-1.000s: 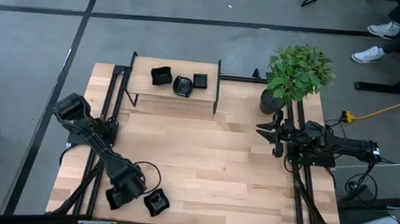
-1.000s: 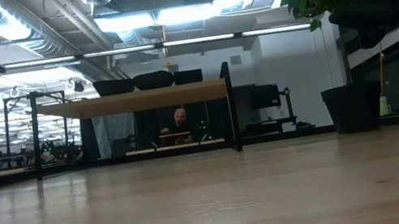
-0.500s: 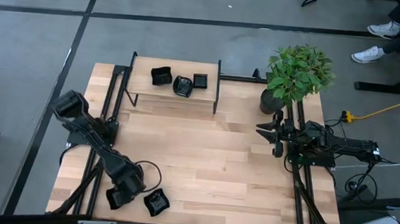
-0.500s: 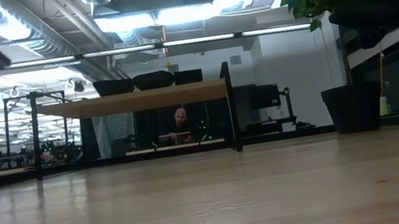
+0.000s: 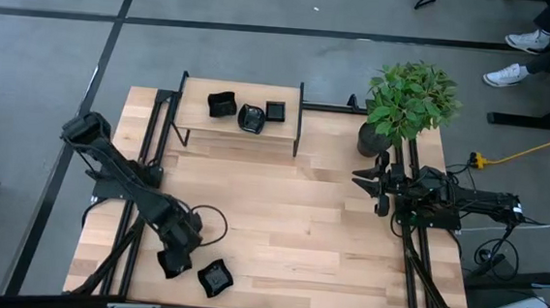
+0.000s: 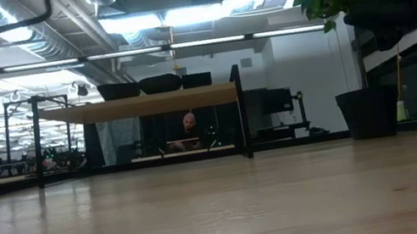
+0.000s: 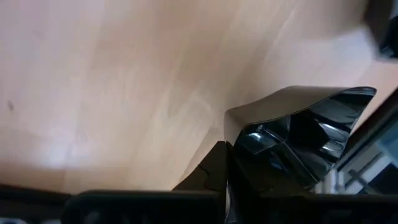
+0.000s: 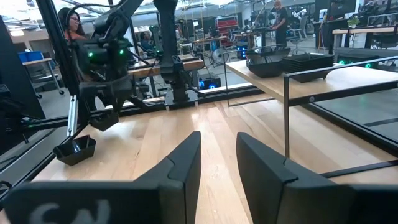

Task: Pick & Place Mini shaped plates
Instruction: Stack the distorted square plate on top of the distorted square plates on the shelf

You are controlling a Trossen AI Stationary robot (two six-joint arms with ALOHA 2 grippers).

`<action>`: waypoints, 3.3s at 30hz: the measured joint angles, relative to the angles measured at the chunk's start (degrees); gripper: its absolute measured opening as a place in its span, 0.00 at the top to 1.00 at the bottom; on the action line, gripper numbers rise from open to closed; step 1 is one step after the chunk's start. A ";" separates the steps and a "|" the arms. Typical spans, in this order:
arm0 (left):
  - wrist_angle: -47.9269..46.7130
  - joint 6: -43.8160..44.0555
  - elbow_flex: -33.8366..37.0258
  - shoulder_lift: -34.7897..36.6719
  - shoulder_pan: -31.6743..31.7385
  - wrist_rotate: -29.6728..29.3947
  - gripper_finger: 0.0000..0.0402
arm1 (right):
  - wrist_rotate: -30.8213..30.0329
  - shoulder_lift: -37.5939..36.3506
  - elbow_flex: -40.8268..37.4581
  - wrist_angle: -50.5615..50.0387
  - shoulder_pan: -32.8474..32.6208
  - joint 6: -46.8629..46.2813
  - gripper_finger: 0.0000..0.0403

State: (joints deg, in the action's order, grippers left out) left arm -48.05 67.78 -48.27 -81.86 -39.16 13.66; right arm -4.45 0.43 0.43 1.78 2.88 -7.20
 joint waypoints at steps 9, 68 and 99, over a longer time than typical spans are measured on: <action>0.63 -5.80 0.00 5.43 6.57 -3.93 0.99 | 0.00 0.00 0.02 0.00 0.02 0.00 0.74; 5.16 -25.54 -28.82 8.13 62.90 -14.05 0.99 | 0.00 -0.01 0.01 0.01 0.02 0.00 0.74; -17.39 -23.57 -34.56 8.11 80.94 -22.99 0.99 | 0.00 0.00 0.01 0.02 0.01 0.00 0.74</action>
State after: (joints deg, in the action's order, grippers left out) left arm -65.44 44.21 -82.83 -73.76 41.78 -9.33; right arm -4.45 0.43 0.44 1.80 2.89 -7.20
